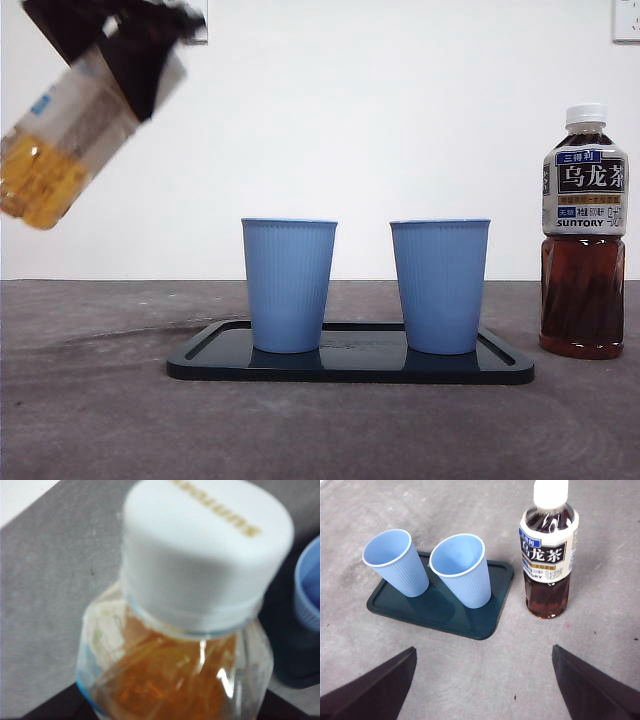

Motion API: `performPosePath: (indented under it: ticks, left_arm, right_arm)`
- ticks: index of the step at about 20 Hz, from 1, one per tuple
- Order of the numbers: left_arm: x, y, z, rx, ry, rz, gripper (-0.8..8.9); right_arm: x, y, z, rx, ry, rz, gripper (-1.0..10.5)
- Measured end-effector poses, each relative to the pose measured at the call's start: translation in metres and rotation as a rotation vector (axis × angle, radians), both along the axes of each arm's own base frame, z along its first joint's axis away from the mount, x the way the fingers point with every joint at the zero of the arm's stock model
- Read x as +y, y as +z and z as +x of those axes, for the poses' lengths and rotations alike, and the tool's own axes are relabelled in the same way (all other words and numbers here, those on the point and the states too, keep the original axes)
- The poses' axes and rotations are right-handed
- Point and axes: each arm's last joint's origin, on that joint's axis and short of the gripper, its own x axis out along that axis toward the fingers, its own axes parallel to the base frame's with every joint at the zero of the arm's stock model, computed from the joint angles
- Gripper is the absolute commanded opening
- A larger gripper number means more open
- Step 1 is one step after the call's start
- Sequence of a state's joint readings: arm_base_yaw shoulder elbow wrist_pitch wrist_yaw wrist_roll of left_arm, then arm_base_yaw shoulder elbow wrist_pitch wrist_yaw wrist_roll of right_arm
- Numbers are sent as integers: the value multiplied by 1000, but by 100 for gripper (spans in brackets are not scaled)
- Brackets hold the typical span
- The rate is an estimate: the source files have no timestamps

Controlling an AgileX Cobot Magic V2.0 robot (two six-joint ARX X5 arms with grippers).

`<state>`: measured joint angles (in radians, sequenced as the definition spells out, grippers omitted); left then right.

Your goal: Pour the drink into the cup

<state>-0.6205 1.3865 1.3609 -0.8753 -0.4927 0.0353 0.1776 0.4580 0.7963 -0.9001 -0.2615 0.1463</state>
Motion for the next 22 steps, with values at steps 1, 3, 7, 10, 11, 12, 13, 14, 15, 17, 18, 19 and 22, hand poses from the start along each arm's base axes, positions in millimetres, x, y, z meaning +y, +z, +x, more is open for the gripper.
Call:
performPosePath:
  ticks: [1, 3, 7, 10, 11, 12, 13, 14, 15, 17, 18, 19, 22]
  left_arm:
    - [8, 8, -3, -12, -2, -60, 172]
    - [19, 17, -8, -66, -19, -174, 172]
    - [34, -9, -26, -152, -87, -335, 172]
    - [41, -41, -31, -234, -82, -436, 172]
    - [43, -54, -30, -253, -68, -457, 172]
    - [45, -65, -29, -265, -53, -473, 172]
    - [46, -77, -28, -274, -39, -489, 172]
    - [47, -88, -26, -284, -25, -507, 172]
    - [47, -95, -25, -293, -16, -522, 172]
    - [45, -102, -21, -317, -6, -554, 173]
    - [44, -103, -18, -332, -7, -566, 172]
    - [42, -104, -14, -348, -6, -579, 172]
    - [37, -113, -4, -347, -4, -582, 173]
  right_arm:
    - [0, 0, 0, 0, 0, 0, 432]
    - [0, 0, 0, 0, 0, 0, 432]
    - [1, 0, 0, 2, 19, 11, 432]
    - [2, 0, -1, 3, 61, 29, 432]
    - [2, 0, -1, 3, 72, 33, 432]
    - [2, 0, -1, 3, 76, 34, 432]
    - [2, 0, -1, 4, 80, 36, 432]
    - [3, 0, -1, 5, 91, 41, 432]
    - [3, 0, -1, 6, 97, 44, 432]
    - [3, 0, -2, 9, 103, 47, 432]
    - [3, 0, -2, 12, 103, 46, 432]
    - [3, 0, -2, 16, 103, 46, 432]
    - [3, -2, -3, 37, 102, 43, 432]
